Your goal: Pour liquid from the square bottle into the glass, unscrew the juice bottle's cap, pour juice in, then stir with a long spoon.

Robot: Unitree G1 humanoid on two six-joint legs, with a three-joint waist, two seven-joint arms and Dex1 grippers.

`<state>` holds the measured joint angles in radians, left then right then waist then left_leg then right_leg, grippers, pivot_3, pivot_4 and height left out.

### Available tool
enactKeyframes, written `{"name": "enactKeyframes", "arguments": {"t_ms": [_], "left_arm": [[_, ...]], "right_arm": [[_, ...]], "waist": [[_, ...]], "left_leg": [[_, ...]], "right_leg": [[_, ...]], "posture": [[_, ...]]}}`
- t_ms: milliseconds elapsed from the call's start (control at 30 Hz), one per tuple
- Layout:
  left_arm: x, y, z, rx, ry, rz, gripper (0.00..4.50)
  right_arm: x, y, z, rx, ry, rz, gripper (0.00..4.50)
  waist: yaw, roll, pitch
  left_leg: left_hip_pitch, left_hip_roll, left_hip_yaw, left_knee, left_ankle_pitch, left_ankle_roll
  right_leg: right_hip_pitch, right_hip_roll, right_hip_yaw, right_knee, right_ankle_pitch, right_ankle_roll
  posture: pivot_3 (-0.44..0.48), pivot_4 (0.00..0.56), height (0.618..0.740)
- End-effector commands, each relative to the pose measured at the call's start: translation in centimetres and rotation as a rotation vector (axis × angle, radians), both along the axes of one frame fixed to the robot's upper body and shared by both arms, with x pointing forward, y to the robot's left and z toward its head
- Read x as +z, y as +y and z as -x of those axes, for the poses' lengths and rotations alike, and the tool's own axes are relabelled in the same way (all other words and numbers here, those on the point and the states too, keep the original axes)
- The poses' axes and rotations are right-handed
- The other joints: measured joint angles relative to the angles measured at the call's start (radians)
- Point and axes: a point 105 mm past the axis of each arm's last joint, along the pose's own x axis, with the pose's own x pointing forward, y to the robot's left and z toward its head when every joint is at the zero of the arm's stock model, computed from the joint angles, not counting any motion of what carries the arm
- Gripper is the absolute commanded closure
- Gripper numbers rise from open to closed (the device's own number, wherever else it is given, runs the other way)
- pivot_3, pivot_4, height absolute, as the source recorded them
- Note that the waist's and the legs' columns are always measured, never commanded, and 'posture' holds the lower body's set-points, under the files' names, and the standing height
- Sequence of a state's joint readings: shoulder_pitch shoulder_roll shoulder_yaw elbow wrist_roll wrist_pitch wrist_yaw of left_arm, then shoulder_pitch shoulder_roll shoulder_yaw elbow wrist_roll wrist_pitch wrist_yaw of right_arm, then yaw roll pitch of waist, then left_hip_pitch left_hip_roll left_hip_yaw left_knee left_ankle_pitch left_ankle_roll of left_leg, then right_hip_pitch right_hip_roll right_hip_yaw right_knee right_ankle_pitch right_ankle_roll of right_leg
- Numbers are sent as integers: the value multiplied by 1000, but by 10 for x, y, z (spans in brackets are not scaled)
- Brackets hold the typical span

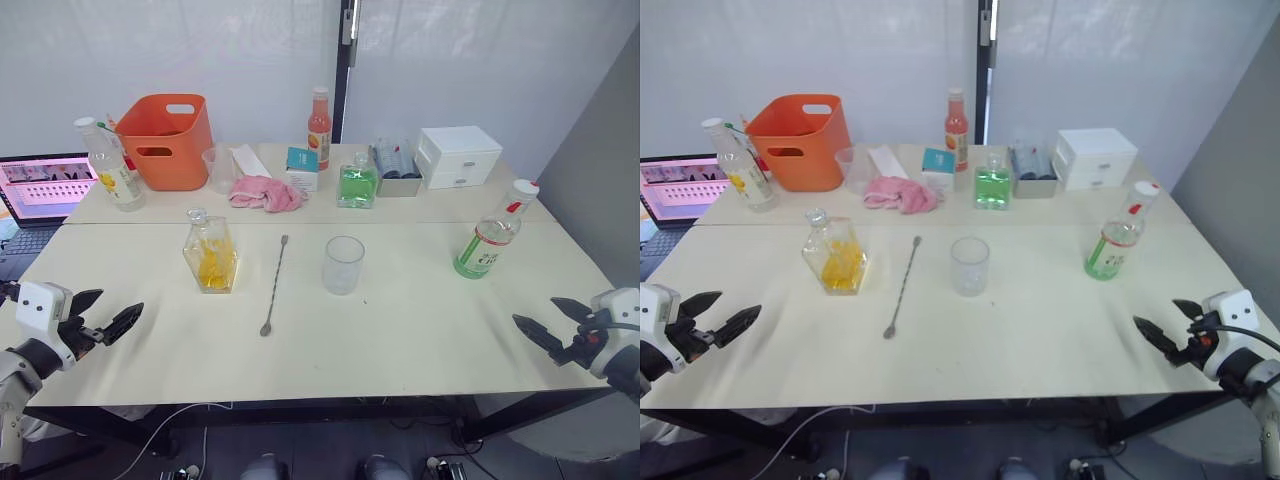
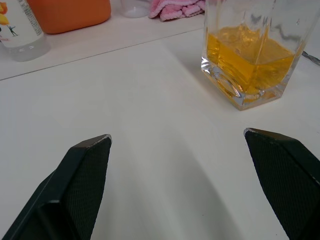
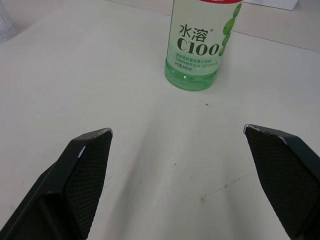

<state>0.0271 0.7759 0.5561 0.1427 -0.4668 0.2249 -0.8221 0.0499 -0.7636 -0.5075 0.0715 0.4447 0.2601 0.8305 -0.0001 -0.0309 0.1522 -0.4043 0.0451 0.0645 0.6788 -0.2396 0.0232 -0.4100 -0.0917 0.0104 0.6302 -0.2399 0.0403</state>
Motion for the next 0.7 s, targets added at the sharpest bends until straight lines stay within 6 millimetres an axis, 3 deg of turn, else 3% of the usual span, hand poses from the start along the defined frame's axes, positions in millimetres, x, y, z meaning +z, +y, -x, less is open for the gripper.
{"name": "enactKeyframes", "arguments": {"t_ms": [33, 167, 367, 467, 567, 700], "left_arm": [[10, -8, 2, -16, -32, -33, 0], [2, -33, 11, -28, -37, 15, 0], [-5, -84, 11, 47, -89, 164, 0], [-4, -96, 9, 75, -104, 198, 0], [-1, -117, -2, 124, -133, 214, 0], [6, -126, -17, 229, -178, 163, 0]], "right_arm": [[20, 0, -2, 12, -65, 33, 38], [28, 20, -1, 89, -78, 5, 38], [51, 80, 3, 358, -90, -115, 38], [57, 90, 4, 413, -80, -152, 38], [61, 111, 2, 561, -48, -134, 38], [69, 131, 7, 742, -23, -136, 38]], "waist": [[0, 0, 0], [-1, 0, 0], [1, 0, 0], [7, 0, 0], [12, 0, 0], [13, -1, 0]], "left_leg": [[0, 0, 0, 0, 0, 0], [0, 0, 0, 0, -1, 1], [0, 1, 0, 0, -1, 1], [0, 1, 0, 1, -1, 1], [0, 0, 0, 1, -1, 1], [0, -2, -1, 2, 0, 1]], "right_leg": [[0, 0, 0, 0, 0, 0], [-1, -1, 2, 0, 0, 0], [-1, 0, 3, 1, 1, 0], [0, 0, 3, 0, 1, 1], [0, 1, 3, 0, 1, 1], [2, 2, 3, -1, 1, 1]], "posture": [[0, 150, 715], [0, 150, 715], [0, 150, 715], [0, 150, 715], [0, 150, 715], [0, 150, 715]]}}
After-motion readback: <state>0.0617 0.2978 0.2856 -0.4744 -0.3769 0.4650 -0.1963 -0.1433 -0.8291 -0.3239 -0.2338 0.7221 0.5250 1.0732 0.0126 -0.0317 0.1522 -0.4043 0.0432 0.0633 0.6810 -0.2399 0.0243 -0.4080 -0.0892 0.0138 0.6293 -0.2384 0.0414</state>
